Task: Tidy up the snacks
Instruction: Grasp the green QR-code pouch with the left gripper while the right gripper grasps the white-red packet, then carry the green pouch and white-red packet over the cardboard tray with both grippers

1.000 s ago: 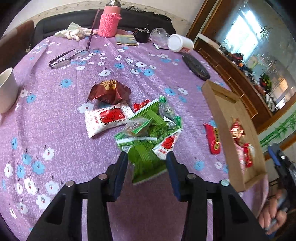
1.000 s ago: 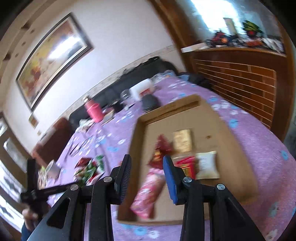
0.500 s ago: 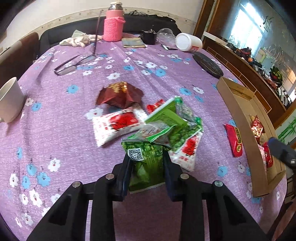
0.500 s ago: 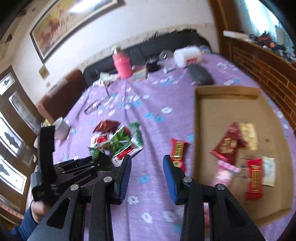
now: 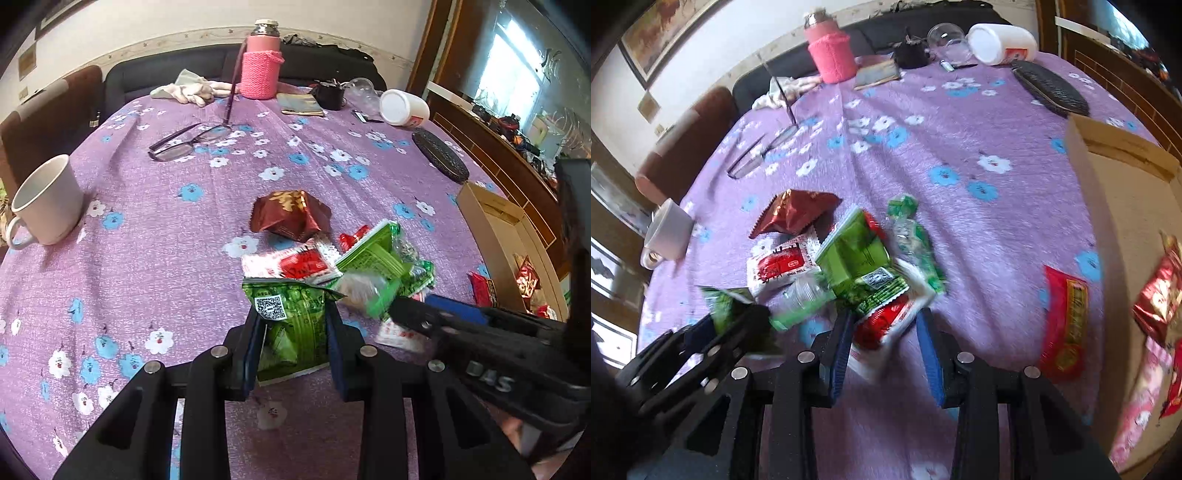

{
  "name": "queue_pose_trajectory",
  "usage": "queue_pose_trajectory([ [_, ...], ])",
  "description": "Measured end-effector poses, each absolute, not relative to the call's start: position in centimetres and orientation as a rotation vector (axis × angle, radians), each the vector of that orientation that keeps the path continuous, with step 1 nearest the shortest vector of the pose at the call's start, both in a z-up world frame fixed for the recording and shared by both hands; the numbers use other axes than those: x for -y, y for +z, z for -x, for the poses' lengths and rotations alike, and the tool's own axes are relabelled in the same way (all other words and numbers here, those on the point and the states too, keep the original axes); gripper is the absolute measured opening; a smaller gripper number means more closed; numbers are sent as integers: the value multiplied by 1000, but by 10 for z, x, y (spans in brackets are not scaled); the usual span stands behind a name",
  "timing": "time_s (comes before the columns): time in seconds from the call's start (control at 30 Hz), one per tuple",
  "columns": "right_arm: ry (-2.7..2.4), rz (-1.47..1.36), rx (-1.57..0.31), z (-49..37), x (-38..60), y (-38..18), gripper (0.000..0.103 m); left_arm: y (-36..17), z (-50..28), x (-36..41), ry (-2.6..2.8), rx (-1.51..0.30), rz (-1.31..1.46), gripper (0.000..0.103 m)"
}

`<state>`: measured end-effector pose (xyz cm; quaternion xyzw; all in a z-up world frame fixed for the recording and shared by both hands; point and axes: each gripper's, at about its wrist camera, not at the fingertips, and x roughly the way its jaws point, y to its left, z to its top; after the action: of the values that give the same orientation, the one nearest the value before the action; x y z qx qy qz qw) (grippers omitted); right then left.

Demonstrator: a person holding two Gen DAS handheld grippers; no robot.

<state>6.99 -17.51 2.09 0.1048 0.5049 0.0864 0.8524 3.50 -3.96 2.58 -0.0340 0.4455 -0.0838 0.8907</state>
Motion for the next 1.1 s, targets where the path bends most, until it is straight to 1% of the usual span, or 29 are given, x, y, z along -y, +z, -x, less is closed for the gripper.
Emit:
queue_pose_trajectory([
  [0.13, 174, -68, -1030, -65, 160, 20, 39, 28, -34, 34, -151, -909, 78, 30],
  [0.2, 172, -29, -1009, -58, 163, 21, 28, 29, -34, 32, -155, -908, 88, 30],
  [0.3, 171, -52, -965, -47, 176, 20, 24, 29, -33, 34, -170, -906, 93, 30],
  [0.43, 181, -125, -887, -35, 193, 20, 24, 31, -31, 41, -198, -883, 84, 30],
  [0.67, 194, -200, -698, -19, 214, 47, 24, 38, -24, 53, -261, -822, 62, 30],
  [0.8, 231, -237, -679, -19, 215, 51, 24, 41, -19, 62, -285, -784, 23, 30],
  [1.1, 249, -201, -660, -18, 208, 51, 24, 38, -18, 76, -252, -742, -77, 30],
])
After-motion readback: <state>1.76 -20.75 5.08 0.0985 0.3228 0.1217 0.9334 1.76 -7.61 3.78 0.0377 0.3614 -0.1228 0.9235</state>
